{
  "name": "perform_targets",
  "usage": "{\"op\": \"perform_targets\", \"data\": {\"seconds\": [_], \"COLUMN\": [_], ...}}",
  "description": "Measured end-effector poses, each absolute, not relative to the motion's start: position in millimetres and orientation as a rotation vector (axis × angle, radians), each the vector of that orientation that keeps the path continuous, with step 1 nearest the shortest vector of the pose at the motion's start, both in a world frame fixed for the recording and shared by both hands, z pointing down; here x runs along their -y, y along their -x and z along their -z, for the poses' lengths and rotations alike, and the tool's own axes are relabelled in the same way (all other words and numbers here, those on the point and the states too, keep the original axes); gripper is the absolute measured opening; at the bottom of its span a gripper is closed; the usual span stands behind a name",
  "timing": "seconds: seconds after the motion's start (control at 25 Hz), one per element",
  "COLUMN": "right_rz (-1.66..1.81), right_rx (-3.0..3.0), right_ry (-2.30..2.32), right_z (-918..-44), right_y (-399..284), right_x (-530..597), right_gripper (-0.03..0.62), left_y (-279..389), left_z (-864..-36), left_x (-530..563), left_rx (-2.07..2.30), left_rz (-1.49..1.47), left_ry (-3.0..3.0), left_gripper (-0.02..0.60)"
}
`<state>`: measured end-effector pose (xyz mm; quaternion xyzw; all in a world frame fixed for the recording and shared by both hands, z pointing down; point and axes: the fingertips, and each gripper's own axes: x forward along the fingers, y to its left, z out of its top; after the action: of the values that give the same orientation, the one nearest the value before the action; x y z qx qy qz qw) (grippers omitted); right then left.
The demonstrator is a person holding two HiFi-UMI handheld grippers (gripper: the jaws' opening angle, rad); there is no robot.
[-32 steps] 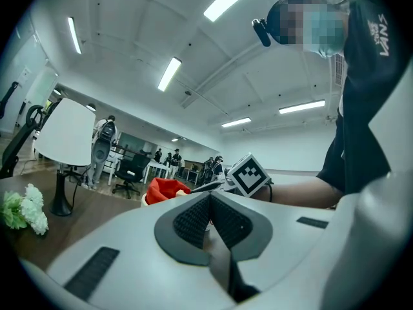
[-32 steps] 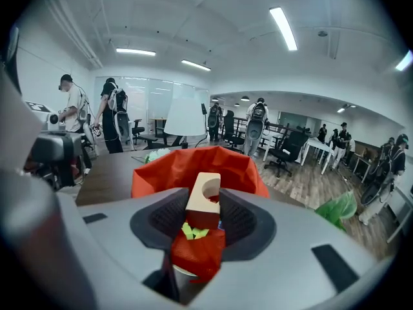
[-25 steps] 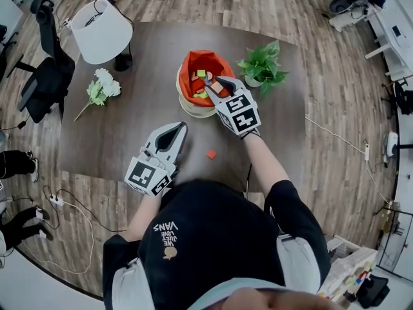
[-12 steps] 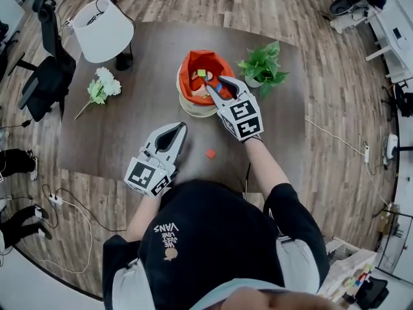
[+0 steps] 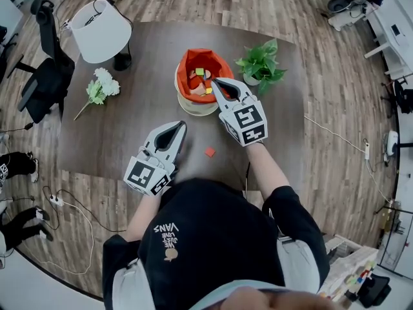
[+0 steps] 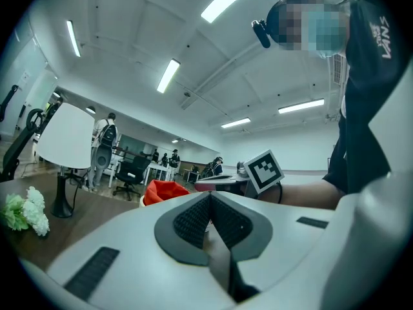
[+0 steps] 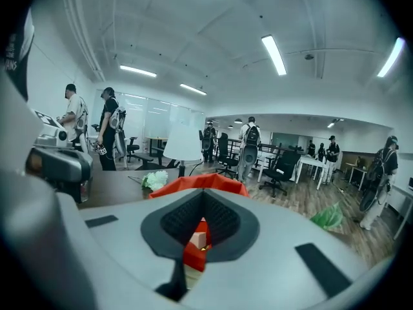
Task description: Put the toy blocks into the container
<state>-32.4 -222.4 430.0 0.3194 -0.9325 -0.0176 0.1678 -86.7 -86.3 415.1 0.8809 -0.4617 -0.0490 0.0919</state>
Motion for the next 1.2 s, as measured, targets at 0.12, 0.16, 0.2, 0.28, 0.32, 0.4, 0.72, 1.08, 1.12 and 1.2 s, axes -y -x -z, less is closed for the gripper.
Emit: {"op": "perform_targets", "data": {"seconds": [0.12,0.16,0.2,0.28,0.32,0.4,0.72,1.08,1.12,1.2], "right_rz": [0.041,0.039,0.036,0.028,0.023,0.022,-0.01,-0.061,-0.072,-0.091], "right_rx": [2.664,2.666,2.667,2.669,2.671,2.679,2.693,2.715,2.714,2.713], "right_ry": [-0.907,-0.907,-0.908,-0.91,-0.912,-0.915,-0.918,-0.905,-0.901,-0.895], "right_z": [-428,-428,-427,-427,-426,-425,-426,-431,-433,-438], "right_y": [33,32,32,30,29,27,15,5,5,5], "right_x": [216,214,212,208,206,199,168,135,132,126], "right_gripper": [0.017,0.017,0.017,0.017,0.017,0.017,0.017,0.017,0.017,0.017], "left_y": [87,87,87,85,85,84,79,75,74,74], "left_z": [-415,-415,-415,-414,-413,-413,-412,-413,-413,-412], "left_x": [85,85,85,84,83,82,77,76,76,76], "left_rx": [1.372,1.37,1.368,1.362,1.359,1.353,1.333,1.316,1.316,1.316], "left_rz": [0.146,0.145,0.145,0.146,0.146,0.146,0.144,0.14,0.14,0.138], "left_ry": [-2.618,-2.619,-2.62,-2.626,-2.629,-2.634,-2.643,-2.652,-2.652,-2.651], "left_gripper": [0.011,0.011,0.011,0.011,0.011,0.011,0.011,0.011,0.011,0.011]}}
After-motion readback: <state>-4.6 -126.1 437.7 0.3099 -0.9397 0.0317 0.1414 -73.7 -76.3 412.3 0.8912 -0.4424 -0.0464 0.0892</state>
